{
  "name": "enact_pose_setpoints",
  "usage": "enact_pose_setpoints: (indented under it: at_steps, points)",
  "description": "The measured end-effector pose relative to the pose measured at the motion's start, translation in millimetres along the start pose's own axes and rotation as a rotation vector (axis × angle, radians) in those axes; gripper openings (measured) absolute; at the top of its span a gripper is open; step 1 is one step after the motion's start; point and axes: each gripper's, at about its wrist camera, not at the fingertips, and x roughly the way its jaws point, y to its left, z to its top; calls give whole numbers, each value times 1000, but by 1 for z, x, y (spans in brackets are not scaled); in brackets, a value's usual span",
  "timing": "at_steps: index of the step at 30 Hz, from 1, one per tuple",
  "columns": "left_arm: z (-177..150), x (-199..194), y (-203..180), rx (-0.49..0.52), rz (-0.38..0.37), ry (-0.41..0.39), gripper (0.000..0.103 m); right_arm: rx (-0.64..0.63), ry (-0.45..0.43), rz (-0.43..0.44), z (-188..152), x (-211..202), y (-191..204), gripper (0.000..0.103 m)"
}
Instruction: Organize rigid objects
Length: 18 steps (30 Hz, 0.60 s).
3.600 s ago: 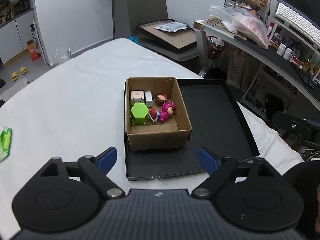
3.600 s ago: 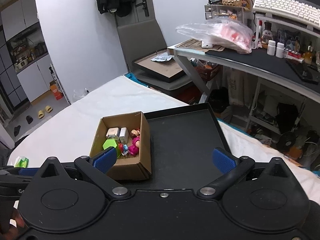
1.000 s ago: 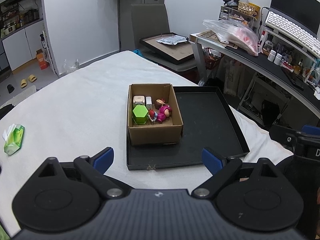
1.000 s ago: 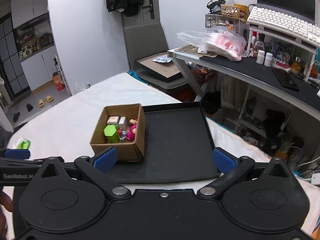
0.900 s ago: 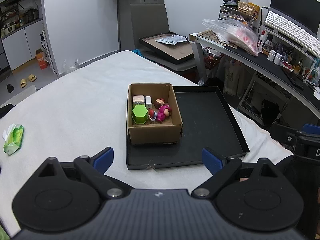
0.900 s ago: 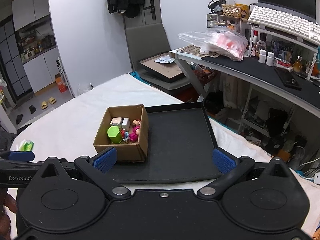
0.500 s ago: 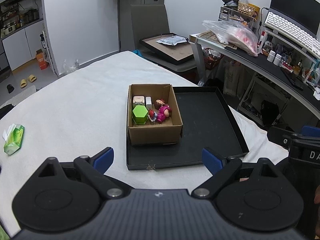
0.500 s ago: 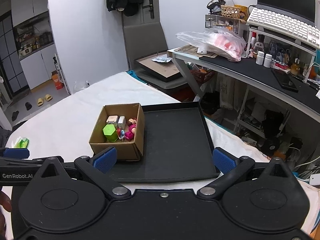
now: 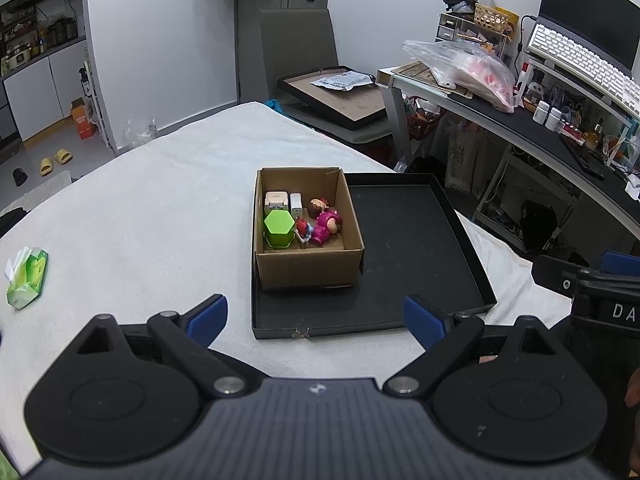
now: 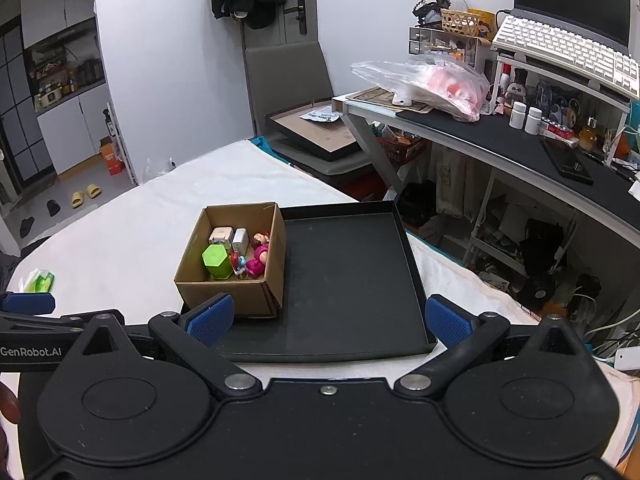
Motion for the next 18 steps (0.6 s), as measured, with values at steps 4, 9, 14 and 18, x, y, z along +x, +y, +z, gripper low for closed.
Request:
enact_pose_setpoints:
  at_steps: [4,9,14,18]
  points:
    - [-1,-1,-1,1,-2,-1,94,-4,-1,-4,-1,0,1,103]
    - [-2,-1,-2,4,-6,-1,94,-3,0,-8,-1,1,0,103]
    - [-2,-6,-3,6,-3,-24,94,-1,2,-15,-2,1,-1,103]
    - [0,-6,-4,11,-10,-28,94,0,3,-16,-3,1,-2,103]
